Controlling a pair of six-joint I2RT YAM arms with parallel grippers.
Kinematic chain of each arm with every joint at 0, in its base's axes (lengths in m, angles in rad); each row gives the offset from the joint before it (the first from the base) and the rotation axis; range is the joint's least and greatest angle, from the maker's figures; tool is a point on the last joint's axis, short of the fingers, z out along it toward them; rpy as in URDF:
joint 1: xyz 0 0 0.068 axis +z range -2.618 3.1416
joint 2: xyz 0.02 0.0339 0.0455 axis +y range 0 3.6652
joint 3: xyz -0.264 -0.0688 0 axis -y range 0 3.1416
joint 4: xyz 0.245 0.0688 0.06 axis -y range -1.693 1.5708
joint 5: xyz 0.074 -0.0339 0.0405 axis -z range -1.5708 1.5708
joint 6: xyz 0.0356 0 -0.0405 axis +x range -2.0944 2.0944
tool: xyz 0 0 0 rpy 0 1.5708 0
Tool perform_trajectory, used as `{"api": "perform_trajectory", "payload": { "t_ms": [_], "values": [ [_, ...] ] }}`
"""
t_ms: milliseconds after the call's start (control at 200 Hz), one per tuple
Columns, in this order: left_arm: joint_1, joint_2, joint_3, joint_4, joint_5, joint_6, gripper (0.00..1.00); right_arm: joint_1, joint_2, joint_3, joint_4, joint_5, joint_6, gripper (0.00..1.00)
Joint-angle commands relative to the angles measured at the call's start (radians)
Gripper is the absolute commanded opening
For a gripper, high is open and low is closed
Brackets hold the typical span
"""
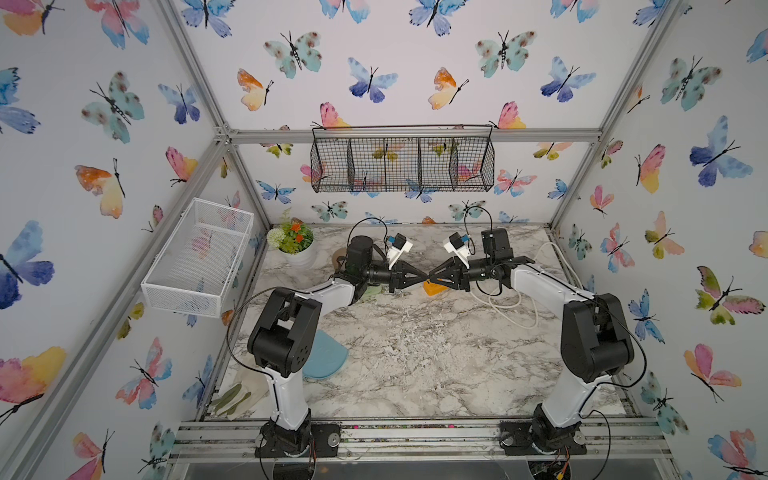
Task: Charge the electronic scale
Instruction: Pick up the charging cable from the center of the board.
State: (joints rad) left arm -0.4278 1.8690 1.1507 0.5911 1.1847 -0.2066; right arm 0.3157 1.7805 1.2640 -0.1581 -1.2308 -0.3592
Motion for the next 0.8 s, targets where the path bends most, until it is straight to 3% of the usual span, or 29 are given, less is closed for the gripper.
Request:
{"api": "perform_trajectory", "payload": {
  "t_ms": [0, 631, 796],
  "values": [
    [-0.009, -0.024, 0.001, 0.039, 0.022, -0.016, 0.07, 0.002, -0.001, -0.011, 0.024, -0.026, 0.02, 0.27],
    [-0.018, -0.014, 0.027, 0.039, 0.026, -0.027, 0.07, 0.002, 0.009, -0.014, 0.054, -0.042, 0.042, 0.21],
    [-0.02, -0.013, 0.032, 0.041, 0.029, -0.032, 0.07, 0.002, 0.011, -0.02, 0.054, -0.039, 0.039, 0.15]
  ]
}}
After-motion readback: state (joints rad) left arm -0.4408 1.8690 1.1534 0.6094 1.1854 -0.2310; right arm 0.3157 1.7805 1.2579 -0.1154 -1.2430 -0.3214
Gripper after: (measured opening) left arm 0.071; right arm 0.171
